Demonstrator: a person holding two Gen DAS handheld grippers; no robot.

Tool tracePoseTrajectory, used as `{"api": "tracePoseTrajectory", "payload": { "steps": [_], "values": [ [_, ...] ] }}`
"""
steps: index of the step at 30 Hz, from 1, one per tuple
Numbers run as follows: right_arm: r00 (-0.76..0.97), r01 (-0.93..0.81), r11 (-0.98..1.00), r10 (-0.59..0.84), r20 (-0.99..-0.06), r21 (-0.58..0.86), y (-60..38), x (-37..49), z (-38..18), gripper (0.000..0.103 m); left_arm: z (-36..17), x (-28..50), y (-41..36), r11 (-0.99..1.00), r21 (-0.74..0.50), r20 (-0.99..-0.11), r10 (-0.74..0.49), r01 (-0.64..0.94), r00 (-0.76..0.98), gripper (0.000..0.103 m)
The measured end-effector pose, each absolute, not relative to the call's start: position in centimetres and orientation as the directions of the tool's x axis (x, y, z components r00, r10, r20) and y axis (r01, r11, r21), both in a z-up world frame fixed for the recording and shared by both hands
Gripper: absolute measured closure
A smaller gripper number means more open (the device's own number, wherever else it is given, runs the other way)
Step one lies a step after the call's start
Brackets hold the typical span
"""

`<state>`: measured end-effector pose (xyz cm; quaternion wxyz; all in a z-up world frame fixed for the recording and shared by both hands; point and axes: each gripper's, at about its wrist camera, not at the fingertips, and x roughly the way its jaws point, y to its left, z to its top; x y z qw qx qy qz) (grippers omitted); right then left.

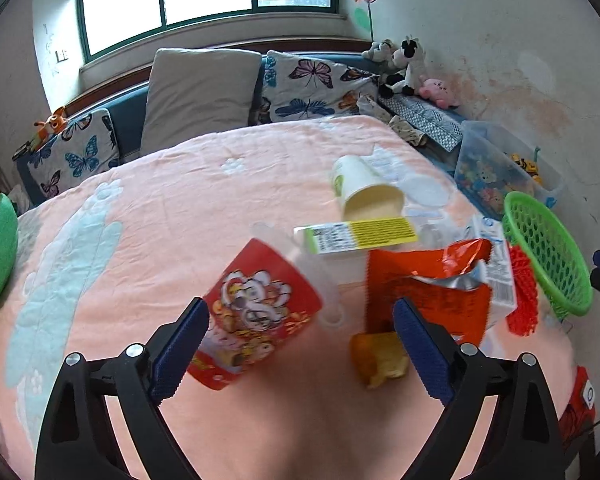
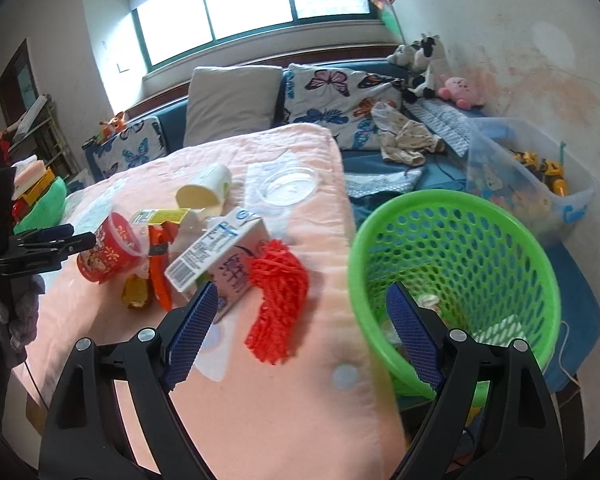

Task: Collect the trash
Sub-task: 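Move both tools back over the bed toward the red cup and net, then grasp the red mesh net with the right tool while the left tool grasps the red Pizza cup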

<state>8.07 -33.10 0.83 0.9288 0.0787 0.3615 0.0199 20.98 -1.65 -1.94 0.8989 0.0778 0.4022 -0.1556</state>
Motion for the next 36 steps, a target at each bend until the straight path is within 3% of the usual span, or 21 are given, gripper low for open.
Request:
{"api": "tracePoseTrajectory", "payload": {
  "steps": [22,36],
  "values": [
    [0.644,-0.014,0.99,0.118,-0.756,0.142,-30.5,12.3,-3.3,0.017,-5.3,24.2,-1.2,0.896,0.121,-0.796,-0.17,0.428,0.581,0.01],
    [0.605,-0.035,0.99,0.129,-0.786,0.136,-30.4,14.8,-5.7,0.023,-6.4,26.0,-1.0,0.868,0.149,-0.814,-0.164,0.473,0.557,0.009]
  ]
}}
